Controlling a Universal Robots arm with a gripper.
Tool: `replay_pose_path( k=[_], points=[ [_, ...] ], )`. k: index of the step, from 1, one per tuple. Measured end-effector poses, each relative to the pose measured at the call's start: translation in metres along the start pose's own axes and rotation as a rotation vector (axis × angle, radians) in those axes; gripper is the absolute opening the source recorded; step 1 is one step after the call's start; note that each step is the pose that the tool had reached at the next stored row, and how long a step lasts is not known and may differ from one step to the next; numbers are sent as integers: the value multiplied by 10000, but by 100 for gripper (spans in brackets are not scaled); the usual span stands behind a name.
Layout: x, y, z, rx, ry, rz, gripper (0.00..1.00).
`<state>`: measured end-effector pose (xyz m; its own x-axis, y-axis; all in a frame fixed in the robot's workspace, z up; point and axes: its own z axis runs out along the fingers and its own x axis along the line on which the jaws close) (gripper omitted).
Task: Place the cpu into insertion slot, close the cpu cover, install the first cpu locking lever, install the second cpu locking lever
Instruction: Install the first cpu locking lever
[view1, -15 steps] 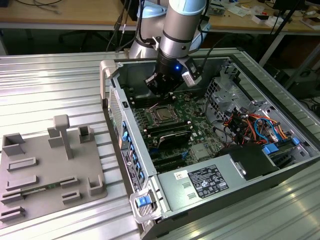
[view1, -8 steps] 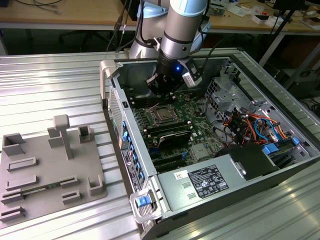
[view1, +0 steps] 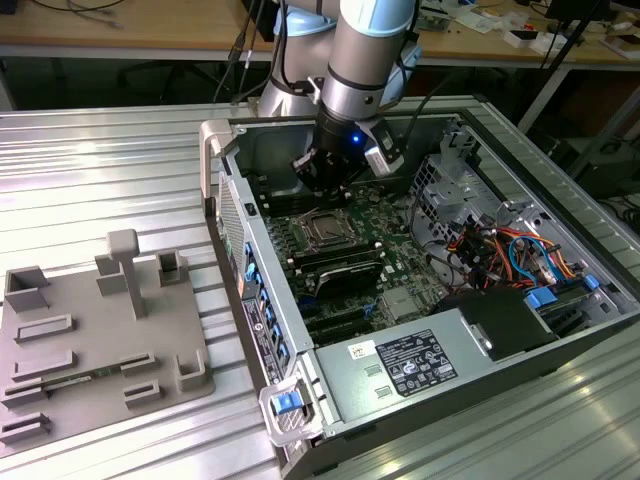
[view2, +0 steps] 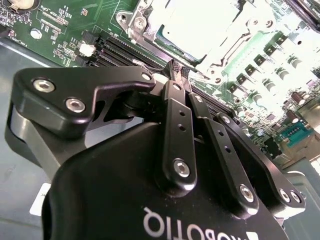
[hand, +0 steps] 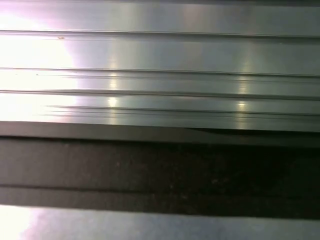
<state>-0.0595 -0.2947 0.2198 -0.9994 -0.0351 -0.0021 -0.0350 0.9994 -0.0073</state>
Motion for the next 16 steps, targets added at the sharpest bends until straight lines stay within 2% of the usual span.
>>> replay_pose_path(
  k=[16],
  points=[
    [-69, 24, 77, -1, -1, -1, 11]
  ],
)
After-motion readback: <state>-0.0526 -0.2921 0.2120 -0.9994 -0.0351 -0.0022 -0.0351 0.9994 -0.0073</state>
